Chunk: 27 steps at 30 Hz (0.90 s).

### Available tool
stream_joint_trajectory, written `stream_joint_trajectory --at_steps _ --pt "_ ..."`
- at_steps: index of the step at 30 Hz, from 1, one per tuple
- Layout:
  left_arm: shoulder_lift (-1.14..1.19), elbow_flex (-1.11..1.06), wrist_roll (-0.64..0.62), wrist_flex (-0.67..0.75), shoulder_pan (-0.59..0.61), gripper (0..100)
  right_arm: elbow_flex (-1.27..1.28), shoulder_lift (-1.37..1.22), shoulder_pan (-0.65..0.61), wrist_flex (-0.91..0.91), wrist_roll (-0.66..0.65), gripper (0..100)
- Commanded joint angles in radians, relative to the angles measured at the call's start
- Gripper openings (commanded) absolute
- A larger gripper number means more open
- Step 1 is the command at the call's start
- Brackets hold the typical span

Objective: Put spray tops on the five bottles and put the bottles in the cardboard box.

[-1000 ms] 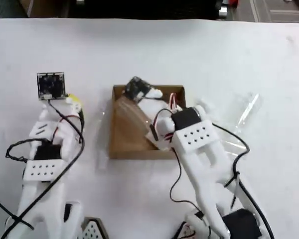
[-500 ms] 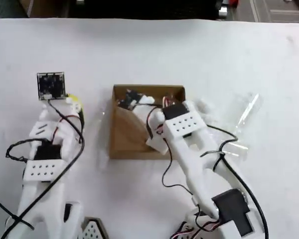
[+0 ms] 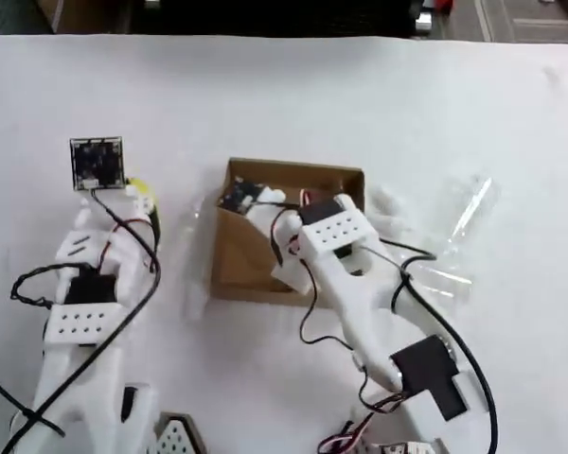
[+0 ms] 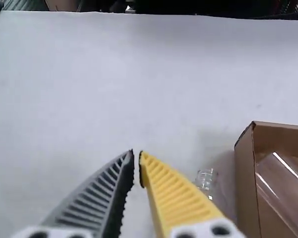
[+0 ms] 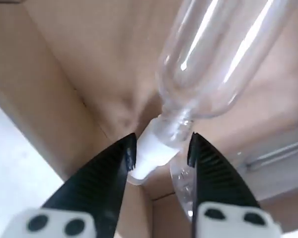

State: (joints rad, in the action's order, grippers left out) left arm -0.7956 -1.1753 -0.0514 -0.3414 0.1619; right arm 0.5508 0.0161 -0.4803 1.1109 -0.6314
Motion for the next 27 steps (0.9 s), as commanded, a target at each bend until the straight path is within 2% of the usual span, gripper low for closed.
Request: stream_joint_trajectory --at_steps 1,3,7,10,15,27 --pt "-0.021 0.012 -0.003 0.032 0.012 3 -0.006 -0.042 0.007 -0.004 0.011 16.1" --pt "-0.021 0.012 -0.003 0.032 0.012 3 -0.009 -0.073 0.007 -0.019 0.011 13.4" --pt "-0.021 0.012 -0.003 0.032 0.012 3 -0.054 -0.107 0.008 -0.008 0.011 0.9" --pt "-0.021 0.012 -0.003 0.032 0.012 3 -0.092 -0.082 0.038 0.002 0.011 3.8" --pt "-0.021 0.012 -0.003 0.032 0.012 3 -0.249 0.005 0.077 0.104 0.002 1.6" --pt "-0.021 0.012 -0.002 0.032 0.013 3 -0.48 -0.015 0.071 0.183 0.002 1.7"
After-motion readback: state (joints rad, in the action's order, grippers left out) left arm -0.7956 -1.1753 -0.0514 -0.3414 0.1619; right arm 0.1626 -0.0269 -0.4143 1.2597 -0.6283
